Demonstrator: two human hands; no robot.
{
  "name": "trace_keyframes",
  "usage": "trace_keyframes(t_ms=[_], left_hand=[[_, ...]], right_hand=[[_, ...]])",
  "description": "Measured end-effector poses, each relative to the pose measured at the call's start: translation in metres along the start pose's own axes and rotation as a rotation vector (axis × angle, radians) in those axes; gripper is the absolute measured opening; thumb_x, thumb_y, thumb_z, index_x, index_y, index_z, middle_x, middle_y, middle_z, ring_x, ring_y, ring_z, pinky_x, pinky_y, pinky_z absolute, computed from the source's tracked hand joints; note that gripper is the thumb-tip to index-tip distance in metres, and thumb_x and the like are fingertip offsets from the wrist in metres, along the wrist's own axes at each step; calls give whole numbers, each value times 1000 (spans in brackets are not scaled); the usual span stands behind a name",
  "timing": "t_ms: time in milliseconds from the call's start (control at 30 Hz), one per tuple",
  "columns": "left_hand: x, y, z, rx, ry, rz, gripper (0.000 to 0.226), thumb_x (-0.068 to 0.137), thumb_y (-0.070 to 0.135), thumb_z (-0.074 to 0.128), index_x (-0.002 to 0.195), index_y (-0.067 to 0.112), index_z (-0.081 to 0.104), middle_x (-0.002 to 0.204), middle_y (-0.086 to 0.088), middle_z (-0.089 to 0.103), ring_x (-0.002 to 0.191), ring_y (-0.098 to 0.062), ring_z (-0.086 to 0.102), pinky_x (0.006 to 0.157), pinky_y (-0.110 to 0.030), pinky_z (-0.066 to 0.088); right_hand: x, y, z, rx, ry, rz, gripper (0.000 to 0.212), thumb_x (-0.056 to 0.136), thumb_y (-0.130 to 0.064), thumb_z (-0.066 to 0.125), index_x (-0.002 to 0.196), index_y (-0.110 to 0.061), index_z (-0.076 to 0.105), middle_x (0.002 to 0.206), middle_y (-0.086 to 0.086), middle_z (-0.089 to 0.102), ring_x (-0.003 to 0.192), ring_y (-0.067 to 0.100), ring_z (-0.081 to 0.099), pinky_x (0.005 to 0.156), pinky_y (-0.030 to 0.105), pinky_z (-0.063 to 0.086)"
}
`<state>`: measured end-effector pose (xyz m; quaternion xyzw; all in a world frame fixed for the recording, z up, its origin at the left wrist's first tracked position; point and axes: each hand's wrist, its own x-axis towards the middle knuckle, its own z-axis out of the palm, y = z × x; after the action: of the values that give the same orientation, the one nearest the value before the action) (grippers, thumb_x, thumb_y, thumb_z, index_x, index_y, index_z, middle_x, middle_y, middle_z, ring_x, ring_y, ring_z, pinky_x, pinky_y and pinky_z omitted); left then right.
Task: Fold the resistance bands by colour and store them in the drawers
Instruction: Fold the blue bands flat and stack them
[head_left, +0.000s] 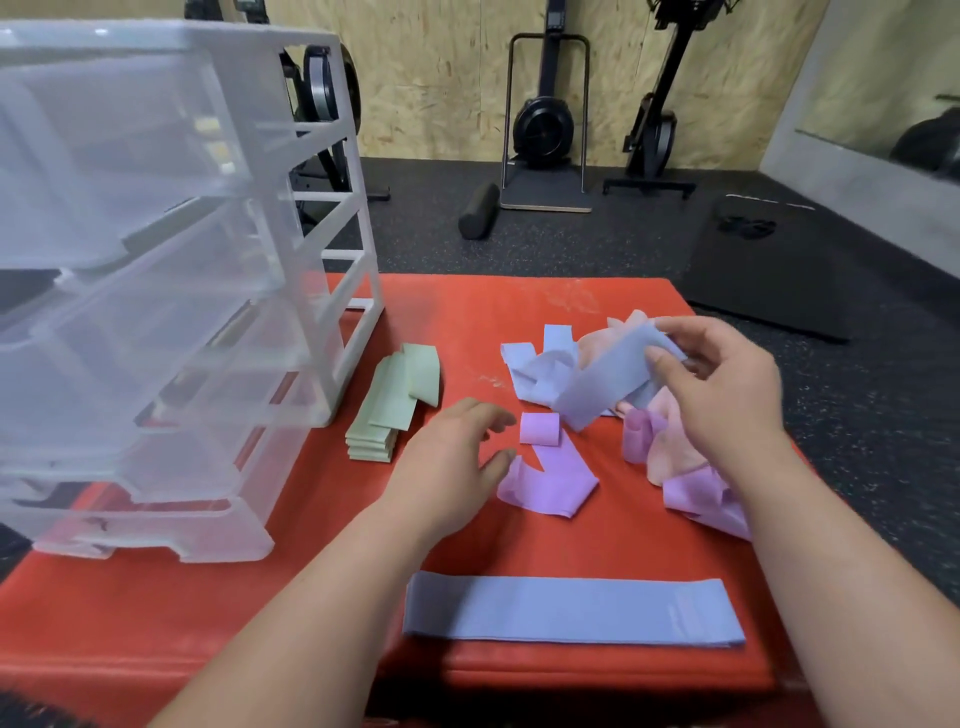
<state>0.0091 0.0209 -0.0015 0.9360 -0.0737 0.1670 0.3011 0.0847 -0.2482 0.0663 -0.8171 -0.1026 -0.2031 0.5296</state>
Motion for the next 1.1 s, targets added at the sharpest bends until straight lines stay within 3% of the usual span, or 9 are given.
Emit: trace_keyframes(t_ms=[133,233,367,500,633,767,833,933,1100], left_hand=[[-2,16,-1,-94,61,-23,30,93,30,74,122,33,69,114,18,66,97,-3,62,86,-32,54],[-3,36,1,-214,87,-21,30,93,30,76,123,30,71,115,19,67,99,-1,64,86,-27,53],[-5,64,5,-414,58,-29,36,94,33,78,129,32,69,119,20,71,106,-2,67,87,-24,54],[-6,80,12,-528,11,-50,35,95,31,77,128,31,67,118,22,72,105,-4,70,88,-31,58],[-1,71,14,-546,118,-169,26,92,21,79,116,28,70,99,13,77,95,-5,72,87,-34,59],[0,64,8,-757,149,-316,25,94,13,78,115,23,72,95,-4,79,92,-19,75,77,-30,62],[0,62,6,-867,133,-351,24,95,12,77,116,21,72,96,-7,80,95,-24,76,83,-37,64],[2,60,4,-931,123,-367,22,97,13,75,117,18,71,95,-6,80,94,-25,77,83,-36,64],[7,49,4,-841,152,-440,28,95,22,77,120,27,67,77,5,72,79,-12,69,83,-37,58]], right_hand=[[-16,-12,-16,169,-42,68,24,95,-8,75,102,-31,78,105,-14,79,98,5,74,93,29,60],[-26,-14,-19,229,-101,149,21,92,-10,78,105,-27,79,102,-6,80,95,11,76,87,37,62],[-45,-26,-13,321,-180,162,37,85,8,77,112,-16,75,102,-3,80,93,9,76,77,20,59],[-61,-37,-2,415,-311,182,35,89,8,74,113,-17,72,104,-6,80,98,10,77,77,20,59],[-63,-38,1,482,-401,214,28,97,-6,71,120,-22,71,114,0,79,108,15,75,87,27,60],[-57,-26,0,423,-461,223,36,95,-3,72,126,-22,70,118,-2,78,115,13,72,96,31,59],[-57,-19,5,293,-540,173,39,92,-5,77,127,-22,71,118,-4,78,114,12,73,98,32,57],[-55,-15,15,135,-482,71,29,90,-6,77,114,-22,77,105,-9,80,100,9,75,91,30,58],[-42,-23,17,157,-255,59,16,93,-15,77,99,-29,77,88,-14,76,80,-2,66,77,16,51]])
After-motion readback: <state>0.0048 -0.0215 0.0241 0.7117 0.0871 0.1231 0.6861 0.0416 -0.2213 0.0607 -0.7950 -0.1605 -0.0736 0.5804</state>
